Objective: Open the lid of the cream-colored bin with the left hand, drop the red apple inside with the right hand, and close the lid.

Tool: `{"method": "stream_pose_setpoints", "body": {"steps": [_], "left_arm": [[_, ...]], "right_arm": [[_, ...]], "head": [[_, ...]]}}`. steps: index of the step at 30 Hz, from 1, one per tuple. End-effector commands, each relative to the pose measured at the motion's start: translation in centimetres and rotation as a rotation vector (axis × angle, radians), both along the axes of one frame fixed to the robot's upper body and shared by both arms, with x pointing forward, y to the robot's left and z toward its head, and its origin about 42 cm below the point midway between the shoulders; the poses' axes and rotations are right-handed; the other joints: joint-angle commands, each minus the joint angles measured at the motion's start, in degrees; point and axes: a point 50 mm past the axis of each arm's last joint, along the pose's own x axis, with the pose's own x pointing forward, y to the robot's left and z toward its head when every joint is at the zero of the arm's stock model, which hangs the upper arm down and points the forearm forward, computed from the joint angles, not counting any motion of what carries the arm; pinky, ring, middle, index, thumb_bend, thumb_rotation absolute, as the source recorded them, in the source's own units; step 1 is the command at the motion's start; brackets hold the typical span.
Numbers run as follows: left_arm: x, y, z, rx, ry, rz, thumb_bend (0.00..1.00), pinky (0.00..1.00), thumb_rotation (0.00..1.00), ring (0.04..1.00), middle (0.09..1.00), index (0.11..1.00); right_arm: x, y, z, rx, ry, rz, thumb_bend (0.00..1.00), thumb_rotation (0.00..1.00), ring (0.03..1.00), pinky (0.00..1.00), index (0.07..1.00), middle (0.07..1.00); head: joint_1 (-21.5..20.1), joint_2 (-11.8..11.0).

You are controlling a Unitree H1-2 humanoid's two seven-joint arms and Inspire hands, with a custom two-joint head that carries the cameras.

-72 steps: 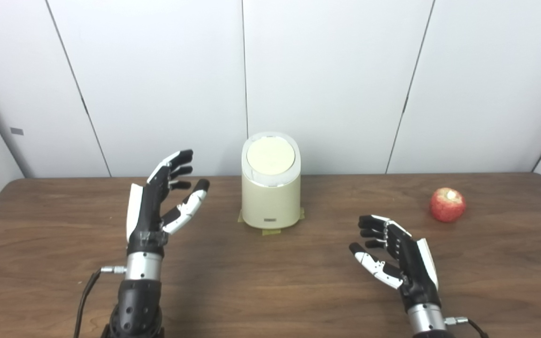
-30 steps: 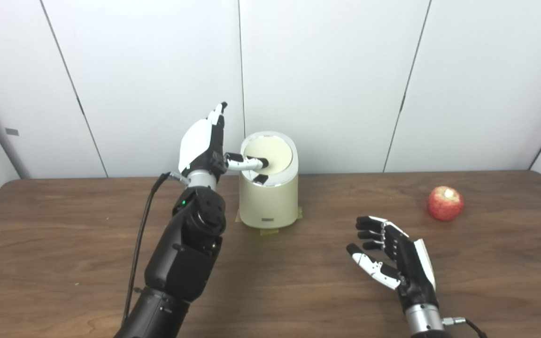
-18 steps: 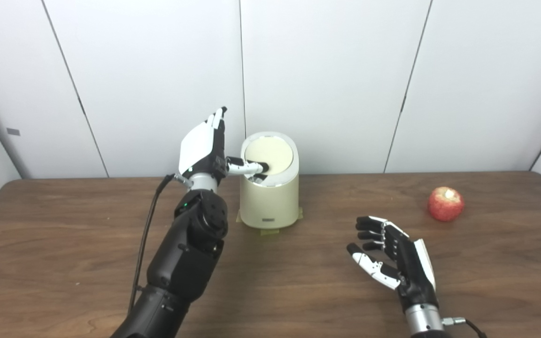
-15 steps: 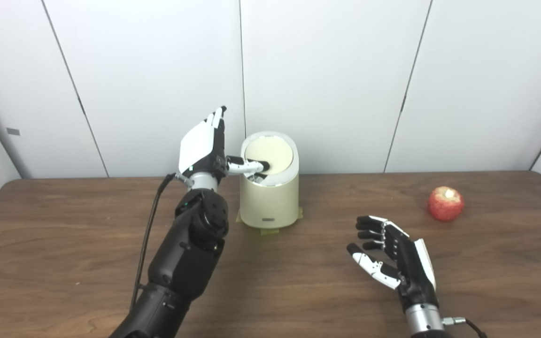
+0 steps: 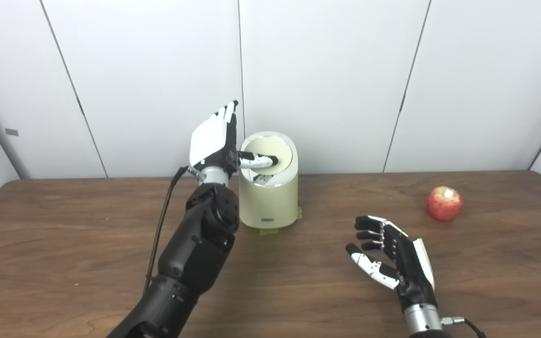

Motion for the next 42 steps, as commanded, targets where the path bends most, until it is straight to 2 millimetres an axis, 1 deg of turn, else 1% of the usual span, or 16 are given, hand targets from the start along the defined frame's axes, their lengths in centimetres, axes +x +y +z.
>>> {"method": "stream_pose_setpoints", "body": {"steps": [1, 3, 5, 6, 9, 12, 15, 20, 27, 31, 35, 39, 42], "left_arm": [[0.9, -0.7, 3.6, 0.051, -0.088, -0.003, 0.92, 1.0, 0.24, 1.0, 1.0, 1.0], [1.0, -0.7, 3.7, 0.11, -0.084, 0.001, 0.94, 1.0, 0.23, 1.0, 1.0, 1.0], [1.1, -0.9, 3.6, 0.232, -0.078, 0.012, 0.98, 1.0, 0.25, 1.0, 1.0, 1.0], [1.2, -0.9, 3.6, 0.299, -0.076, 0.02, 1.0, 1.0, 0.24, 1.0, 1.0, 1.0], [1.3, -1.0, 3.2, 0.445, -0.058, 0.046, 1.0, 1.0, 0.21, 1.0, 1.0, 1.0], [1.3, -0.7, 2.8, 0.511, -0.023, 0.063, 1.0, 1.0, 0.16, 1.0, 1.0, 1.0], [1.5, -0.4, 2.1, 0.549, 0.012, 0.083, 1.0, 1.0, 0.15, 1.0, 1.0, 1.0], [1.7, 0.1, 1.4, 0.578, 0.061, 0.099, 1.0, 1.0, 0.15, 1.0, 1.0, 1.0], [1.8, 0.6, 0.6, 0.587, 0.08, 0.109, 1.0, 1.0, 0.15, 1.0, 1.0, 1.0], [1.9, 0.9, 0.0, 0.598, 0.095, 0.108, 1.0, 1.0, 0.14, 1.0, 1.0, 1.0], [1.9, 1.5, -1.0, 0.607, 0.118, 0.106, 1.0, 1.0, 0.14, 1.0, 1.0, 1.0], [2.0, 2.1, -1.9, 0.648, 0.142, 0.115, 1.0, 1.0, 0.17, 1.0, 1.0, 1.0], [2.0, 2.2, -2.2, 0.664, 0.146, 0.116, 1.0, 1.0, 0.18, 1.0, 1.0, 1.0]], "right_arm": [[0.5, 0.5, 1.3, -0.002, -0.071, 0.003, 0.24, 0.22, 0.667, 0.58, 0.681, 0.697], [0.5, 0.5, 1.3, -0.005, -0.075, 0.004, 0.24, 0.22, 0.667, 0.58, 0.68, 0.698], [0.5, 0.4, 1.4, -0.017, -0.074, 0.004, 0.24, 0.22, 0.665, 0.57, 0.678, 0.695], [0.6, 0.4, 1.4, -0.022, -0.076, 0.004, 0.24, 0.22, 0.663, 0.57, 0.676, 0.693], [0.6, 0.5, 1.3, -0.033, -0.077, 0.006, 0.24, 0.2, 0.654, 0.56, 0.669, 0.685], [0.6, 0.5, 1.3, -0.022, -0.069, 0.005, 0.24, 0.17, 0.654, 0.56, 0.666, 0.685], [0.6, 0.5, 1.3, -0.031, -0.068, 0.006, 0.24, 0.13, 0.652, 0.56, 0.666, 0.683], [0.6, 0.4, 1.3, -0.024, -0.067, 0.008, 0.24, 0.14, 0.658, 0.57, 0.67, 0.685], [0.7, 0.4, 1.3, -0.032, -0.066, 0.008, 0.24, 0.12, 0.651, 0.57, 0.668, 0.681], [0.7, 0.5, 1.3, -0.034, -0.063, 0.007, 0.24, 0.12, 0.664, 0.59, 0.669, 0.684], [0.7, 0.5, 1.2, -0.031, -0.06, 0.004, 0.24, 0.13, 0.664, 0.58, 0.667, 0.685], [0.7, 0.5, 1.3, -0.022, -0.058, 0.006, 0.24, 0.14, 0.673, 0.59, 0.67, 0.689], [0.7, 0.5, 1.2, -0.023, -0.059, 0.006, 0.25, 0.16, 0.676, 0.59, 0.674, 0.696]], "head": [[0.2, 0.1], [0.3, 0.1], [0.3, 0.2], [0.2, 0.1], [0.0, 0.0], [0.1, 0.1], [0.1, 0.1], [0.1, 0.0], [0.1, -0.1], [0.0, -0.4], [0.0, -0.4], [0.0, -0.4], [0.0, -0.3]]}}
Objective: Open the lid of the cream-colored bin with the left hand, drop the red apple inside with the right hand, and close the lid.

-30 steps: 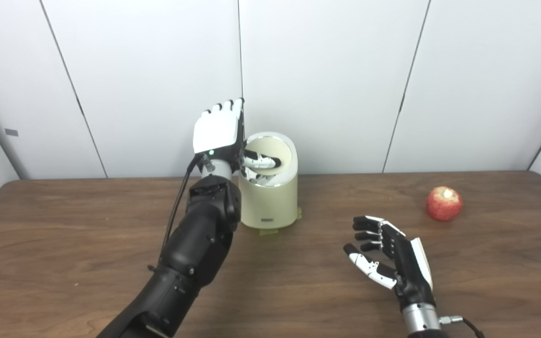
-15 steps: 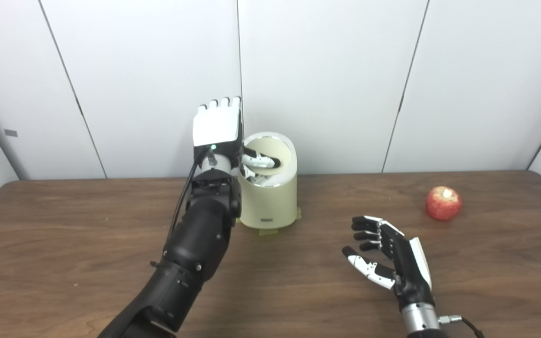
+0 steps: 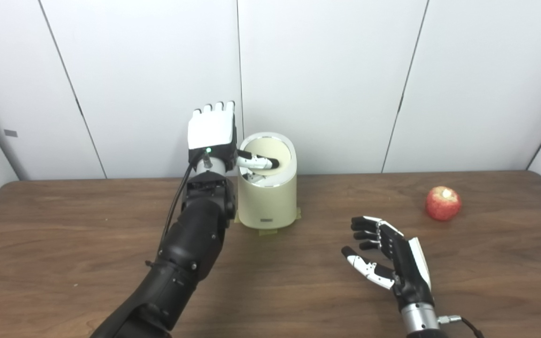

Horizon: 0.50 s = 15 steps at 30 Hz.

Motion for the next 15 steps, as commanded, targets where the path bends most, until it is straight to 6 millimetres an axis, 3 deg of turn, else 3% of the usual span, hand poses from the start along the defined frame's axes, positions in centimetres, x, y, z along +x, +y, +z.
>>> {"method": "stream_pose_setpoints", "body": {"steps": [1, 5, 7, 8, 10, 11, 15], "left_arm": [[0.15, 1.45, -2.06, 0.074, 0.061, 0.035, 1.0, 1.0, 0.18, 1.0, 1.0, 1.0], [0.11, 1.56, -2.14, 0.068, 0.064, 0.032, 1.0, 1.0, 0.2, 1.0, 1.0, 1.0], [0.08, 1.57, -2.09, 0.037, 0.05, 0.03, 1.0, 1.0, 0.27, 1.0, 1.0, 1.0], [0.05, 1.54, -2.05, 0.0, 0.034, 0.029, 0.98, 1.0, 0.34, 1.0, 1.0, 1.0], [0.07, 1.37, -1.79, -0.097, 0.01, 0.015, 0.81, 1.0, 0.74, 1.0, 1.0, 1.0], [0.06, 1.27, -1.63, -0.146, 0.007, -0.001, 0.77, 1.0, 0.89, 1.0, 1.0, 1.0], [0.06, 1.17, -1.57, -0.332, 0.036, -0.039, 0.77, 1.0, 0.99, 1.0, 1.0, 1.0]], "right_arm": [[0.62, 0.26, 1.19, 0.002, -0.056, 0.01, 0.24, 0.16, 0.678, 0.59, 0.676, 0.698], [0.61, 0.23, 1.17, 0.005, -0.054, 0.01, 0.25, 0.16, 0.674, 0.59, 0.675, 0.694], [0.63, 0.21, 1.18, -0.001, -0.056, 0.01, 0.25, 0.15, 0.672, 0.59, 0.674, 0.693], [0.64, 0.19, 1.19, -0.003, -0.056, 0.01, 0.24, 0.14, 0.668, 0.58, 0.673, 0.691], [0.74, 0.16, 1.17, -0.005, -0.058, 0.012, 0.24, 0.12, 0.671, 0.59, 0.672, 0.69], [0.8, 0.15, 1.14, -0.01, -0.057, 0.012, 0.24, 0.12, 0.671, 0.59, 0.672, 0.69], [0.9, 0.23, 1.07, -0.019, -0.038, 0.012, 0.24, 0.15, 0.68, 0.6, 0.675, 0.694]], "head": [[0.0, 0.0], [0.0, 0.0], [0.0, 0.0], [0.0, 0.1], [0.2, -0.1], [0.2, -0.2], [-0.1, -0.4]]}}
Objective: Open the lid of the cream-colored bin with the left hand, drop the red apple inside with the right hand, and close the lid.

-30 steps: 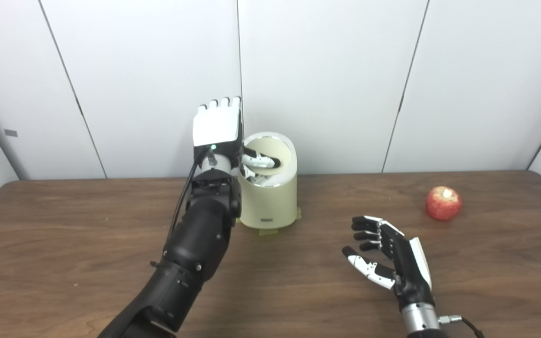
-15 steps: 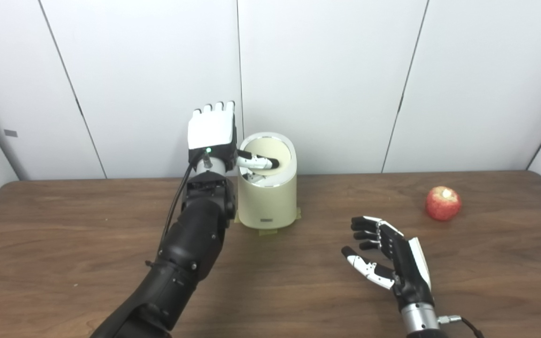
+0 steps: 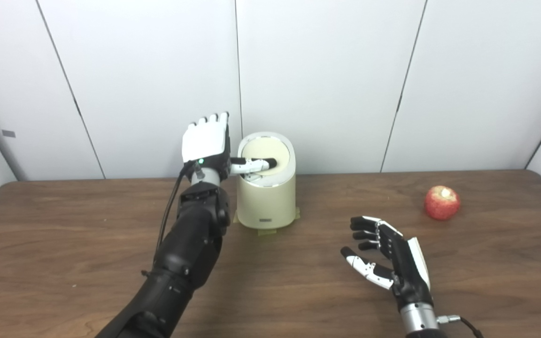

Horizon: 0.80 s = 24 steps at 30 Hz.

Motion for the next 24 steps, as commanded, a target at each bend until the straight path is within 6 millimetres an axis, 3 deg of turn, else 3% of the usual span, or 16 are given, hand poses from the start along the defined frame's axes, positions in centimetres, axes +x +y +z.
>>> {"method": "stream_pose_setpoints", "body": {"steps": [1, 6, 12, 18, 24], "left_arm": [[0.6, -0.5, 2.0, -0.136, -0.039, -0.041, 0.77, 1.0, 1.0, 1.0, 1.0, 1.0], [0.0, -0.5, 2.3, -0.527, -0.055, -0.126, 0.77, 1.0, 1.0, 1.0, 1.0, 1.0], [-1.6, -0.4, 3.7, -0.836, -0.131, -0.242, 0.78, 1.0, 1.0, 1.0, 1.0, 1.0], [-4.0, 0.4, 4.1, -1.028, -0.262, -0.276, 0.64, 1.0, 1.0, 1.0, 1.0, 1.0], [-6.5, 2.6, 3.3, -1.04, -0.382, -0.289, 0.54, 1.0, 1.0, 1.0, 1.0, 1.0]], "right_arm": [[0.8, 0.2, 1.1, -0.014, -0.039, 0.01, 0.24, 0.16, 0.683, 0.61, 0.675, 0.696], [0.8, 0.3, 1.2, -0.013, -0.026, 0.009, 0.24, 0.15, 0.685, 0.61, 0.671, 0.695], [0.8, 0.3, 1.1, -0.027, -0.025, 0.013, 0.24, 0.11, 0.682, 0.6, 0.672, 0.699], [1.0, 0.2, 1.0, -0.028, -0.027, 0.011, 0.24, 0.14, 0.688, 0.6, 0.677, 0.703], [1.0, 0.1, 1.1, -0.08, -0.031, 0.009, 0.24, 0.14, 0.69, 0.61, 0.683, 0.707]], "head": [[0.0, 0.0], [0.0, 0.0], [-0.1, 0.0], [0.1, -0.2], [0.1, -0.1]]}}
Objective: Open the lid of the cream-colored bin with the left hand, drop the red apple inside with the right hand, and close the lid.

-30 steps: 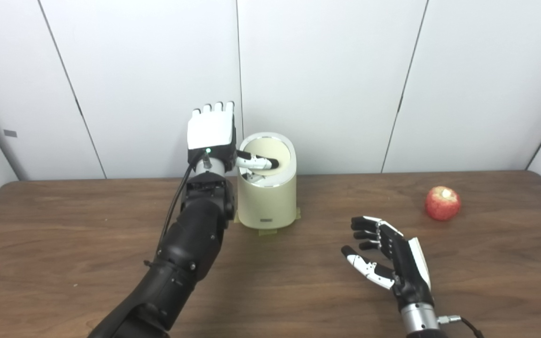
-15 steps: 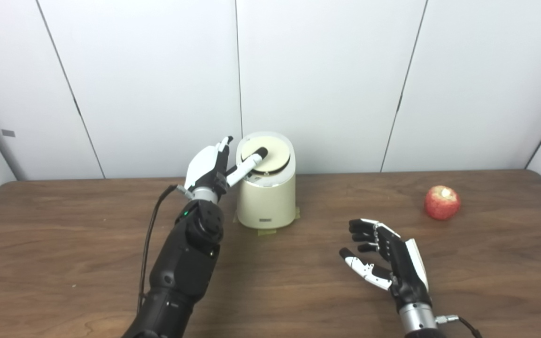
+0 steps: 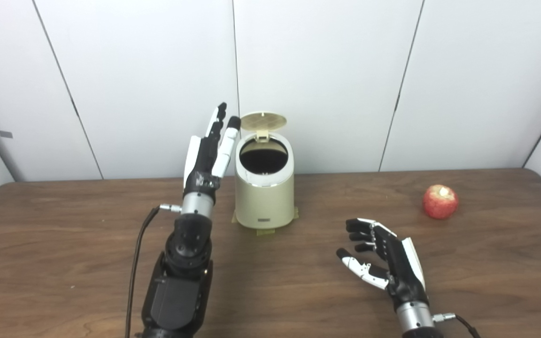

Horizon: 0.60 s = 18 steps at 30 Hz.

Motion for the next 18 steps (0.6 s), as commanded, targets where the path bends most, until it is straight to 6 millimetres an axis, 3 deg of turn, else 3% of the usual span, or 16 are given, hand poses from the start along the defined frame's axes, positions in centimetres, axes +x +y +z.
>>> {"method": "stream_pose_setpoints", "body": {"steps": [1, 6, 13, 16, 18], "left_arm": [[-0.5, 0.9, 2.9, -0.033, -0.15, 0.005, 0.54, 1.0, 1.0, 1.0, 1.0, 1.0], [-3.0, 3.1, 1.2, -0.072, -0.158, 0.02, 0.53, 1.0, 1.0, 1.0, 1.0, 0.998], [-7.2, 6.2, -1.2, -0.102, -0.18, -0.005, 0.51, 1.0, 1.0, 1.0, 1.0, 0.987], [-9.0, 7.1, -2.2, -0.126, -0.175, -0.027, 0.53, 1.0, 1.0, 1.0, 1.0, 0.98], [-10.0, 7.7, -2.8, -0.133, -0.166, -0.038, 0.55, 1.0, 1.0, 0.99, 0.997, 0.974]], "right_arm": [[0.8, -0.2, 1.3, -0.097, -0.077, 0.013, 0.24, 0.1, 0.682, 0.59, 0.683, 0.702], [0.4, 0.2, 2.9, -0.276, -0.154, 0.022, 0.35, 0.15, 0.686, 0.56, 0.702, 0.73], [1.0, -0.7, 7.8, -0.472, -0.305, -0.004, 0.61, 0.19, 0.696, 0.57, 0.745, 0.738], [1.8, -2.3, 10.9, -0.611, -0.298, 0.004, 0.77, 0.34, 0.757, 0.64, 0.81, 0.808], [2.5, -3.5, 12.8, -0.662, -0.275, 0.022, 0.86, 0.38, 0.798, 0.66, 0.856, 0.867]], "head": [[0.0, 0.1], [-0.1, -0.1], [-0.1, -0.1], [-0.3, -0.2], [-0.6, -0.4]]}}
